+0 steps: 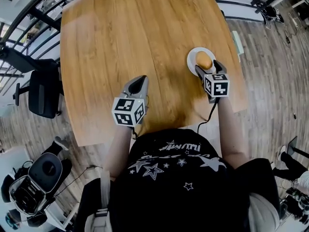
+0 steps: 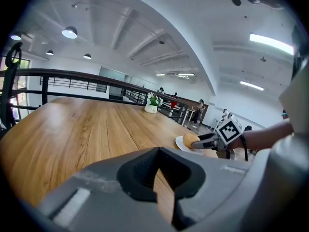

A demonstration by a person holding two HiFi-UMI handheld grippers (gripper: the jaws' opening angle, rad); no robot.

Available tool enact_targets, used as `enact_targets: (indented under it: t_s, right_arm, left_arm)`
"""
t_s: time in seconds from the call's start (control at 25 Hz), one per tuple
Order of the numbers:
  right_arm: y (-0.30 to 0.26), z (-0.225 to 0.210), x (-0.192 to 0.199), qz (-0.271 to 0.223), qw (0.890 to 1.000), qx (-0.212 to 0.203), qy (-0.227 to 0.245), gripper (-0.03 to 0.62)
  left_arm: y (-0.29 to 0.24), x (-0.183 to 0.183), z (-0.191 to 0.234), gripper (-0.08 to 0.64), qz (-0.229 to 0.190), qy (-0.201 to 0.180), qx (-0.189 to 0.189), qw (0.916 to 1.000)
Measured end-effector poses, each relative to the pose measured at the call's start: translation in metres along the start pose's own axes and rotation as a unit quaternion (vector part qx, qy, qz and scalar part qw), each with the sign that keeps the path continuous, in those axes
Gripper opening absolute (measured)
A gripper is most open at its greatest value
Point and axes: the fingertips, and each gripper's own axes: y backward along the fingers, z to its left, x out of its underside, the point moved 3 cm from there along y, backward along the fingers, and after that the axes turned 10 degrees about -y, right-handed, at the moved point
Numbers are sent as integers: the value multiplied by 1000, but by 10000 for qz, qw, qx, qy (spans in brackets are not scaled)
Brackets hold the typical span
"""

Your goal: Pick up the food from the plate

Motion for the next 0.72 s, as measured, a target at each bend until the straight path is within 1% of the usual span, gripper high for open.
enact_targets:
  t_s: [0.08, 0.24, 0.52, 0.72]
  right_arm:
    - [-4, -1, 2, 65, 9999, 48, 111, 383]
    - [1, -19, 18, 123, 9994, 75, 313, 383]
    - [-10, -22, 18, 283, 9959, 299, 812, 376]
    - [-9, -32, 22, 303, 9945, 371, 928, 368]
  left_arm:
    - [-5, 1, 3, 2, 43, 15, 37, 10000]
    - [-12, 11, -16, 2, 48, 93, 9, 9999]
    - [-13, 16, -10, 2, 72, 164, 72, 9998]
    - [-9, 21, -16, 2, 78, 169, -15, 9998]
